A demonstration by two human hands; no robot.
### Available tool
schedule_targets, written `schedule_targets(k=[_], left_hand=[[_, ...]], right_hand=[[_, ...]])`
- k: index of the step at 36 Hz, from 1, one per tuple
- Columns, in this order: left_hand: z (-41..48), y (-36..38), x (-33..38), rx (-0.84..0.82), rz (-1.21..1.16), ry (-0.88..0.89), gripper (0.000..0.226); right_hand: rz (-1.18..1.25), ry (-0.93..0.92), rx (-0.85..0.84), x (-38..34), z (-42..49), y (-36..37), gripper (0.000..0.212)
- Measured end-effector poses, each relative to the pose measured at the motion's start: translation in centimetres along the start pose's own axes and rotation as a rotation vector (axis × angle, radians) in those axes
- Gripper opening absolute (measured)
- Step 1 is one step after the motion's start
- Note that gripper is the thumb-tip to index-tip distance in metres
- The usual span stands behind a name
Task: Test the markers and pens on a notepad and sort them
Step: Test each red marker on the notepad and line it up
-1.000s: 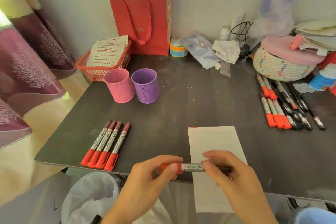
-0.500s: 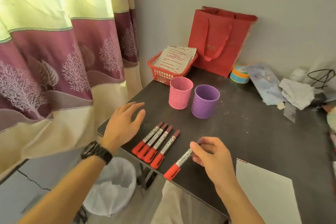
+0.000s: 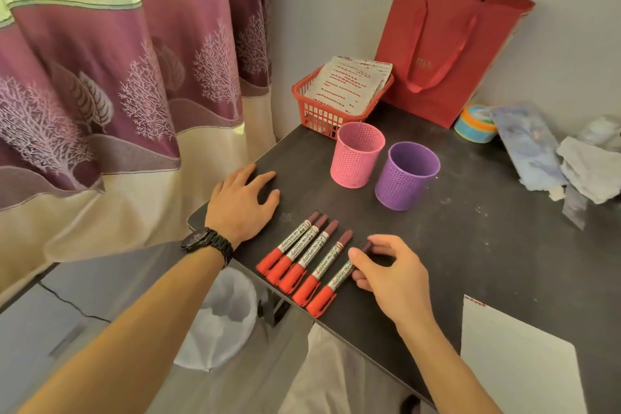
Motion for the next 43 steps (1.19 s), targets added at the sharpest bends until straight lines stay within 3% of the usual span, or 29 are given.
schedule_targets(k=[20, 35, 43], left_hand=[[-0.2, -0.2, 0.3, 0.014, 0.010, -0.003, 0.051], [-0.5, -0.6, 0.5, -0.019, 0.028, -0.018, 0.052], [-0.7, -0.9, 0.6, -0.059, 0.041, -0.023, 0.053]], right_hand=[[-0.130, -0.033, -0.017, -0.4, 0.2, 0.8, 0.045], [-0.085, 0.021, -0.039, -0.9, -0.3, 0.2, 0.038], [-0.038, -0.041, 0.064, -0.9, -3.2, -7.5, 0.017]])
Point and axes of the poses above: each hand's wrist, its own z-axis towards the middle knuckle, its own y-axis out of the palm, x = y × z, the point moved 3 cm from there along z, towards the middle knuckle, and after that the axes turned 12 degrees about -y, right-handed, at the moved point
